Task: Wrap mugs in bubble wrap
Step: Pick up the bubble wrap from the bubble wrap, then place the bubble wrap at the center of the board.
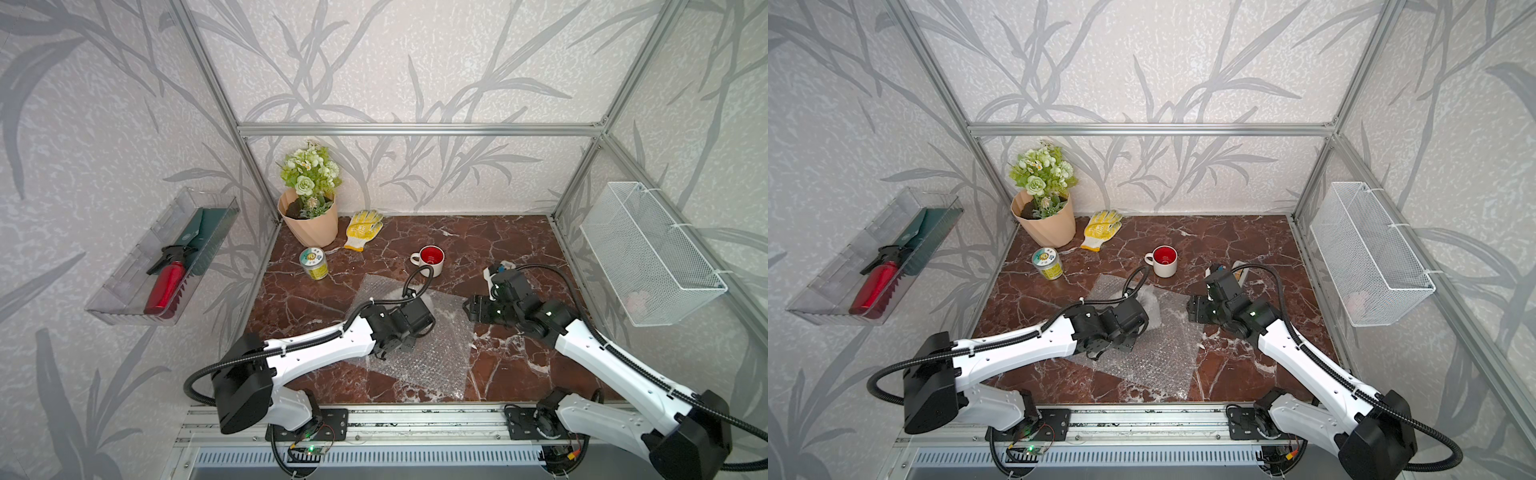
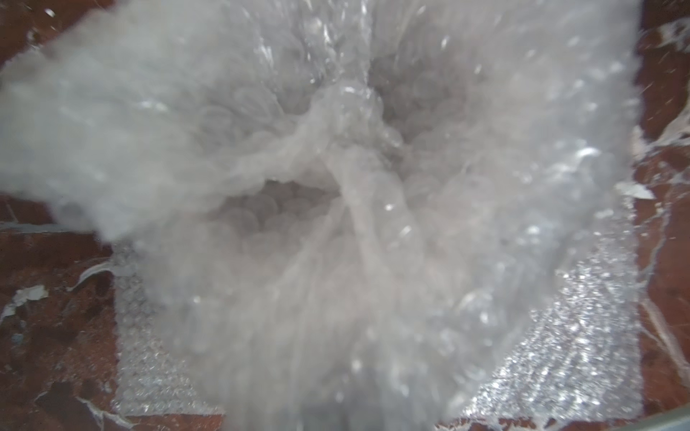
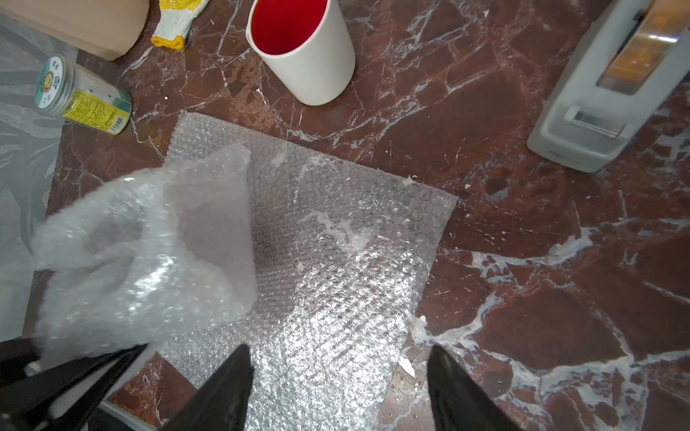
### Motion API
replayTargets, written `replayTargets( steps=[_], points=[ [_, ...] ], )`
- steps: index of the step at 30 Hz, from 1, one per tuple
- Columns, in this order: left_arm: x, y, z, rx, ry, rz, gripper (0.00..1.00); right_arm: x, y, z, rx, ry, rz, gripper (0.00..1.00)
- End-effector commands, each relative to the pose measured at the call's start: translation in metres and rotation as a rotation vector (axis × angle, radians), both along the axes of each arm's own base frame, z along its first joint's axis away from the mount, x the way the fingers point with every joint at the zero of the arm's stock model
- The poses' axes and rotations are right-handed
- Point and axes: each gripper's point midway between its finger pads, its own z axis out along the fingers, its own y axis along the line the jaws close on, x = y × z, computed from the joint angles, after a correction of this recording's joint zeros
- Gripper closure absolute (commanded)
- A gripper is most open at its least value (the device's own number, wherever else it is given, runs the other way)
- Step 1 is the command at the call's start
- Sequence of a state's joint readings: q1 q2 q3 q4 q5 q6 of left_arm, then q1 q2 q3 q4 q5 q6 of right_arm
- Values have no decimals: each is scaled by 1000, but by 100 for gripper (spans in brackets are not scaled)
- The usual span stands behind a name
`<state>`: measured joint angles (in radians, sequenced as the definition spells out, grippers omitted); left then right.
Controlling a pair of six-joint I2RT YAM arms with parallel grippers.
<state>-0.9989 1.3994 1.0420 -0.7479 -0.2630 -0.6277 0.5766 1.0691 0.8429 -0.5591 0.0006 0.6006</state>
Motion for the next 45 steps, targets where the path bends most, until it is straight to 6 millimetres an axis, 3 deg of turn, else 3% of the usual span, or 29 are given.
replayTargets(
  steps=[1,6,12,19,22,27,32,33,37,39,43,45],
  points=[
    [35,16,56,-41,-147,56,100,-3,-11,0,-22,-15,-14,27],
    [77,41,77,-44,-168,98,100,-3,-15,0,-26,-24,-11,28],
    [152,59,82,33,-203,108,100,-2,-20,4,-33,-38,-3,28],
    [238,62,58,54,-216,55,100,-3,-22,-1,-62,-41,38,28],
    [266,59,46,31,-201,42,100,-5,-26,-5,-72,-32,34,28],
    [296,54,26,25,-200,23,100,-6,-32,-12,-78,-18,21,28],
    [311,46,7,37,-195,-13,100,-5,-32,-16,-74,-4,17,28],
    [313,47,2,52,-188,-9,98,-6,-31,-17,-67,4,20,28],
    [315,55,-9,65,-157,24,64,-11,-43,-26,-108,55,-52,28],
    [315,58,-9,56,-151,39,52,-16,-46,-32,-109,84,-80,28],
    [305,58,-5,31,-124,58,26,-29,-29,-43,-69,121,-41,30],
    [296,62,4,27,-104,82,20,-36,-11,-48,-44,130,13,37]
  ],
)
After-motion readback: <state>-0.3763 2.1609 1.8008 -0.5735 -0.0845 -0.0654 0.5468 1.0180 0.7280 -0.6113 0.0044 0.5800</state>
